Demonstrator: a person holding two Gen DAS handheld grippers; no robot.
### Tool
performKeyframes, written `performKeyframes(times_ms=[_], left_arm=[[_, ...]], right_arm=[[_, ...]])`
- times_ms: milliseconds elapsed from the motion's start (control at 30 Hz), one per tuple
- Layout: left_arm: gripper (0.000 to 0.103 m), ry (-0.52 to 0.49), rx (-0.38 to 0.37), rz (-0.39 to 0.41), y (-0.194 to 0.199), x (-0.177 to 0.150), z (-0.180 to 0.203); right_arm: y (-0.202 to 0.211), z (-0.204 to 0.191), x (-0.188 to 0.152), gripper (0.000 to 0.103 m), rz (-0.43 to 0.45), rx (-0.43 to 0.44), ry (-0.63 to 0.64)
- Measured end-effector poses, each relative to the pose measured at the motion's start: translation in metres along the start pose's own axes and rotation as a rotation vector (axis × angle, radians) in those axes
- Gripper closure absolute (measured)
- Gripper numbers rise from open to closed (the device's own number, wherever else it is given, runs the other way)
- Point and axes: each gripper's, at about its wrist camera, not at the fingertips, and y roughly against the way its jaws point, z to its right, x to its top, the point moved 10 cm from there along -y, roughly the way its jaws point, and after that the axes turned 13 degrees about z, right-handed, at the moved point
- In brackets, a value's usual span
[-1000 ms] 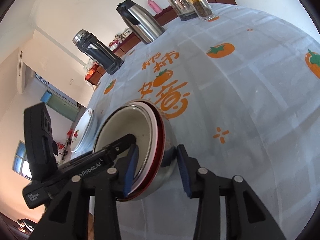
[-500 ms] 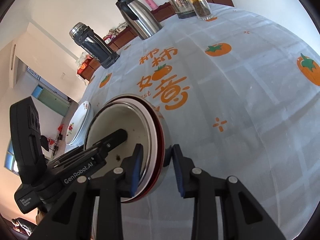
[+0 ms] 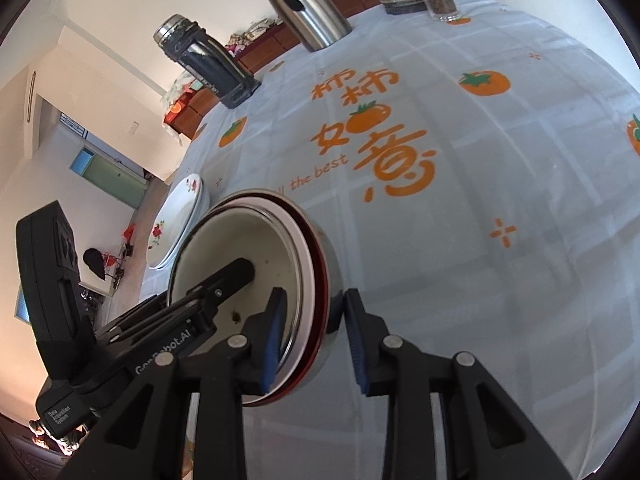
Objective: Organize plates and bowls
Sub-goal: 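Lift the nested bowls with both grippers and carry them over the plate stack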
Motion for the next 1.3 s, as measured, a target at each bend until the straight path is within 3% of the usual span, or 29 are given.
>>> performKeyframes(times_ms=[333,1300], left_arm=[[0.063,-0.024,0.021,0.011,0.006,0.007,-0.026],[0.063,0.095,0.031,0.015,0.024,0.003,-0.101]], right_arm=[[-0.013,-0.024,-0.005,0.073,-0.025,0.022,-0.016],[-0.052,-0.089,-0.021,0.073,-0.083,0.028,0.082]])
